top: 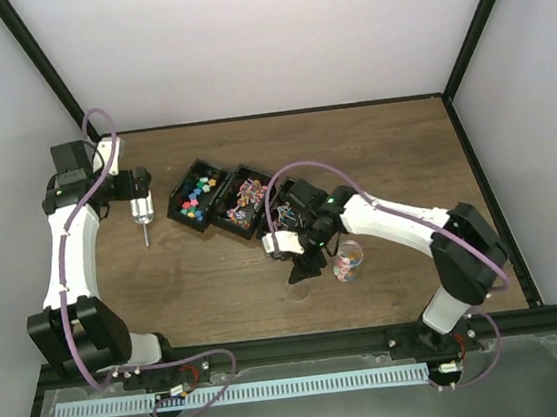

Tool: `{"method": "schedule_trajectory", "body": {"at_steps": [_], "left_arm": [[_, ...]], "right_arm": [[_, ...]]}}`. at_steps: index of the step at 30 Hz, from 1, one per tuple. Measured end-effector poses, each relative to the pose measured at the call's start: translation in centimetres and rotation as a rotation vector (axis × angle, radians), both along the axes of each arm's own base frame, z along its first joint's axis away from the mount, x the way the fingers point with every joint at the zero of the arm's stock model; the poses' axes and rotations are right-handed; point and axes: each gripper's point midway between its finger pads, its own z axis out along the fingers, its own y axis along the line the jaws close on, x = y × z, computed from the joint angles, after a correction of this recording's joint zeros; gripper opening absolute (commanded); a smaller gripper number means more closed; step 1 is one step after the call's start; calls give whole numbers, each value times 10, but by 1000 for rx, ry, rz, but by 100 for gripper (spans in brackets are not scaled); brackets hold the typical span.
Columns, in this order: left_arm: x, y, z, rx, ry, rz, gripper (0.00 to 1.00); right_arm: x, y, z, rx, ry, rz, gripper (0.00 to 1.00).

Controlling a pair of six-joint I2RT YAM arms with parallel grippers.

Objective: Pack the candies

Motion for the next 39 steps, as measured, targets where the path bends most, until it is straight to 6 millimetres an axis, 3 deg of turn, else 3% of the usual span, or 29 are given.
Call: {"method": "schedule_trajectory", "body": {"at_steps": [6, 9, 21, 27, 30, 33, 35, 36, 39], "left_arm": [[9, 4, 14, -50, -53, 76, 100], [10, 3, 16, -64, -59, 83, 100], [12, 0, 19, -84, -73, 76, 100], [14, 0, 20, -93, -78, 82, 100], [17, -4, 24, -109, -91, 61, 100], [20, -9, 28, -133, -104, 37, 100], [25, -13, 38, -149, -117, 10, 100], [32, -15, 49, -159, -136, -13, 100], [51, -26, 84, -175, -216, -98, 100]], "right_arm": [[2, 6, -55, -162, -36, 26, 59], [7, 2, -72, -223, -60, 26, 55], [19, -2, -98, -319, -155, 64, 32], [16, 2, -103, -326, -175, 84, 2], [17, 5, -101, -322, -171, 69, 1], [25, 14, -87, -288, -128, 12, 1], [39, 33, -60, -218, -73, -45, 1], [53, 47, -40, -164, -40, -81, 1], [124, 93, 60, 150, 65, -220, 1]]}}
